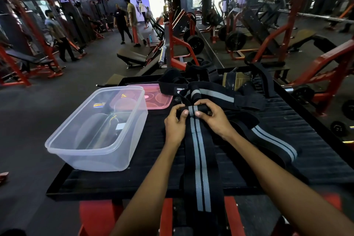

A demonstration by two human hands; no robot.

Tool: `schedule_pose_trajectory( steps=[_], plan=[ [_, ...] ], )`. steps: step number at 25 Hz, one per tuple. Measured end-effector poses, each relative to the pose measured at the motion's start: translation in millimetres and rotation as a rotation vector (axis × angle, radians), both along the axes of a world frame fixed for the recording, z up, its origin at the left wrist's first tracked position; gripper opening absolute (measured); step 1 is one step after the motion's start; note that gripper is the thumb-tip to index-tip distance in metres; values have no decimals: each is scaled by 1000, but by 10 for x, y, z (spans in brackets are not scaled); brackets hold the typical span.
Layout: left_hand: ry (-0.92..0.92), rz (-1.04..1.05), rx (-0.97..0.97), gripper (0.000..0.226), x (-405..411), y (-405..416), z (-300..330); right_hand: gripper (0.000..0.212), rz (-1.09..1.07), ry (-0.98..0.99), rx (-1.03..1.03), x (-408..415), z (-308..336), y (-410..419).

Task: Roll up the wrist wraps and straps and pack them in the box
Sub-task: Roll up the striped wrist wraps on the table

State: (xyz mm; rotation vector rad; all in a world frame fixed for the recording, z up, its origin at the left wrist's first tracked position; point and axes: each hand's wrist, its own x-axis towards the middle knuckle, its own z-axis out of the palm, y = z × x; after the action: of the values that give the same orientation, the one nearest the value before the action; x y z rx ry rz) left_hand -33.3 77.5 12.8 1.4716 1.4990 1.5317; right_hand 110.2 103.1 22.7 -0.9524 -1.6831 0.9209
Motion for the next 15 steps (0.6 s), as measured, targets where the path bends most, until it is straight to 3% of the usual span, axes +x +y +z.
schedule_pose_trajectory(
  steps=[5, 15],
  plan=[
    [120, -22, 47, 28, -15, -8, -22, 19, -66, -37, -7, -8, -18, 25],
    [149, -5, 82, 28, -11, 4, -20, 19, -87, -55, -2, -25, -15, 4]
  ],
)
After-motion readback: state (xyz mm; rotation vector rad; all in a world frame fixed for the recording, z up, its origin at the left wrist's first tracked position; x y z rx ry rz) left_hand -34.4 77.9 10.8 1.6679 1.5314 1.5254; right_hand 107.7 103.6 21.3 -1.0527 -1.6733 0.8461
